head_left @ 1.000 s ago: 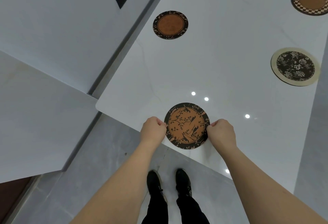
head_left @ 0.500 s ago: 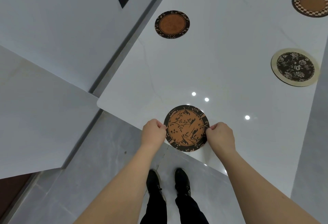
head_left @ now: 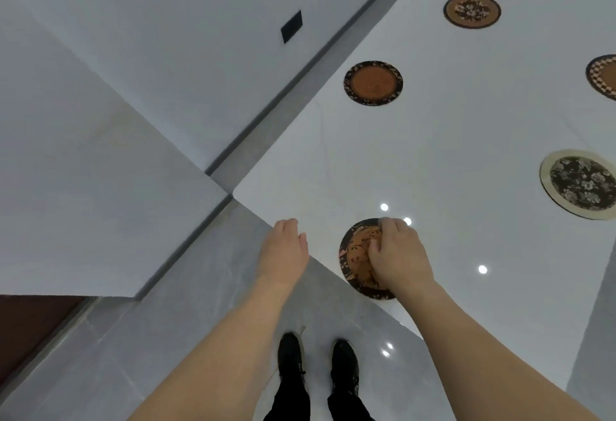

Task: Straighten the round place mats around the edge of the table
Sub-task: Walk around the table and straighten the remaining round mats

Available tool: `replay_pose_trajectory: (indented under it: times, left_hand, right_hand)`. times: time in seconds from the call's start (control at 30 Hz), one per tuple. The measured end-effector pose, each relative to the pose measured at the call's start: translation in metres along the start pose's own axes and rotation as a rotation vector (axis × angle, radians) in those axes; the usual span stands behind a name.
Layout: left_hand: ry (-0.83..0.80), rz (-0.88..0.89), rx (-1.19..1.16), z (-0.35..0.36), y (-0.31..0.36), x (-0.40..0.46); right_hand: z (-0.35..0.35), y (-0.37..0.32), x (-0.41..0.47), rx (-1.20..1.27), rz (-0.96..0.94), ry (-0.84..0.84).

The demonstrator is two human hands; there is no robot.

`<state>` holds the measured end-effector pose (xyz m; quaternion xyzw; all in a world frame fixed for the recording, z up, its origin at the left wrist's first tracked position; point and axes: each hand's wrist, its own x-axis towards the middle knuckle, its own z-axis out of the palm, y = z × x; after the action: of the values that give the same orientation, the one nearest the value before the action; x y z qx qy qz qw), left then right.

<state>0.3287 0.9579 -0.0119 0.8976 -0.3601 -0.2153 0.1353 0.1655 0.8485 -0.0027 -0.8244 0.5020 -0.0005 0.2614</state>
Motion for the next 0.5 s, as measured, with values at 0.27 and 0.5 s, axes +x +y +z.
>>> replay_pose_trajectory:
  times: [0.27,0.5]
  left_hand:
    - [0.319,-0.13,0.115,-0.131,-0.114,-0.041]
    - [0.515,-0.324,0.129,-0.22,-0.247,-0.099]
  right_hand:
    - [0.0,-0.188,-0.008,-0.109,-0.545,-0.122]
    - [0.03,-0.354,-0.048,-0.193,-0.84,-0.203]
